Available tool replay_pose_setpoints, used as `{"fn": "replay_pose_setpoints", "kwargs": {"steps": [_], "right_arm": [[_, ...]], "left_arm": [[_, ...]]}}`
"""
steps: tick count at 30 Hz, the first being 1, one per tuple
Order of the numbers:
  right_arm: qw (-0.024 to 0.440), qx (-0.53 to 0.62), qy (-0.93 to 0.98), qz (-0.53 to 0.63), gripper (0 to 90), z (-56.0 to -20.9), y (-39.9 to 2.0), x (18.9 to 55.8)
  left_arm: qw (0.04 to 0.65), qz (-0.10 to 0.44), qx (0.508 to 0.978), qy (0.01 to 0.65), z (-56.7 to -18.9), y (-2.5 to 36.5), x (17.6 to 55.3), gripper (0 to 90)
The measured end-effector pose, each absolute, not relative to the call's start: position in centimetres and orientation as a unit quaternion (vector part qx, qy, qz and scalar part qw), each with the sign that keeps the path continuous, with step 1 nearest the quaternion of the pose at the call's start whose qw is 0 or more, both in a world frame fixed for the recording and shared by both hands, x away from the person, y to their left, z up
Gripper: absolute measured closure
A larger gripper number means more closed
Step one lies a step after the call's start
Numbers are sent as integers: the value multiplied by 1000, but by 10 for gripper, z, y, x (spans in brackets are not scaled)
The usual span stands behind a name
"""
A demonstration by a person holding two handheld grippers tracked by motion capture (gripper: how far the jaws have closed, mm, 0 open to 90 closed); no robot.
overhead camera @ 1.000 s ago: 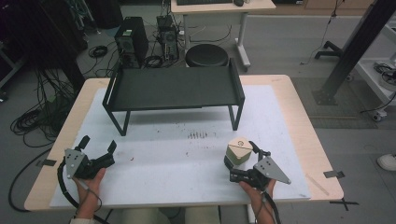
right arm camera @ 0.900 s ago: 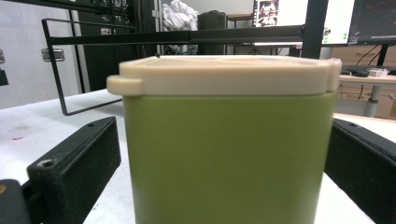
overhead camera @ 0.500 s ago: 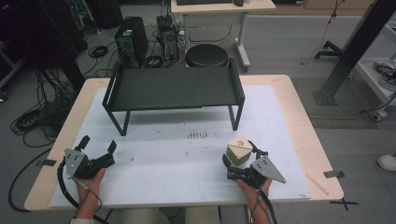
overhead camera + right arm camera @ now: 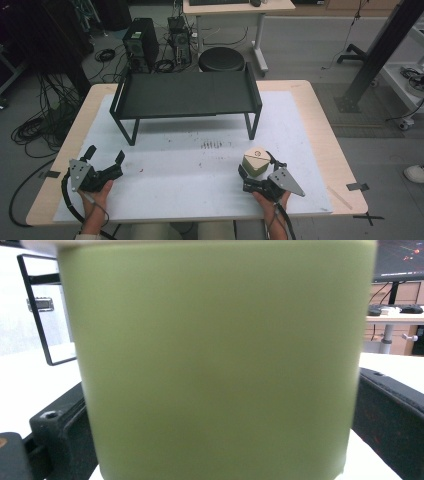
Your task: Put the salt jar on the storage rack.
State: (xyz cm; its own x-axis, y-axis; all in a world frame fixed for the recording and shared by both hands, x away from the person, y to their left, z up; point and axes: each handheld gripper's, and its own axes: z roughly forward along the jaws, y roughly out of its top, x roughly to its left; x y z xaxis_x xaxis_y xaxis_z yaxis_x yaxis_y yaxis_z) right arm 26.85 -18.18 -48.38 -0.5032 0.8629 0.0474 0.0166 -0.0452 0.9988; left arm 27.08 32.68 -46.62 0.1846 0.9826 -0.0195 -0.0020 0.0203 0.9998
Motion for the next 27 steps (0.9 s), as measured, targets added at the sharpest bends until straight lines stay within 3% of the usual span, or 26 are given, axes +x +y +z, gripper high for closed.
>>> {"fn": "replay_pose_setpoints", "kwargs": {"steps": [27], "right_arm": [[339,361,614,615,19,-484,-180,269]], "left_arm": [[550,448,538,455,-466,327,271,17]]}}
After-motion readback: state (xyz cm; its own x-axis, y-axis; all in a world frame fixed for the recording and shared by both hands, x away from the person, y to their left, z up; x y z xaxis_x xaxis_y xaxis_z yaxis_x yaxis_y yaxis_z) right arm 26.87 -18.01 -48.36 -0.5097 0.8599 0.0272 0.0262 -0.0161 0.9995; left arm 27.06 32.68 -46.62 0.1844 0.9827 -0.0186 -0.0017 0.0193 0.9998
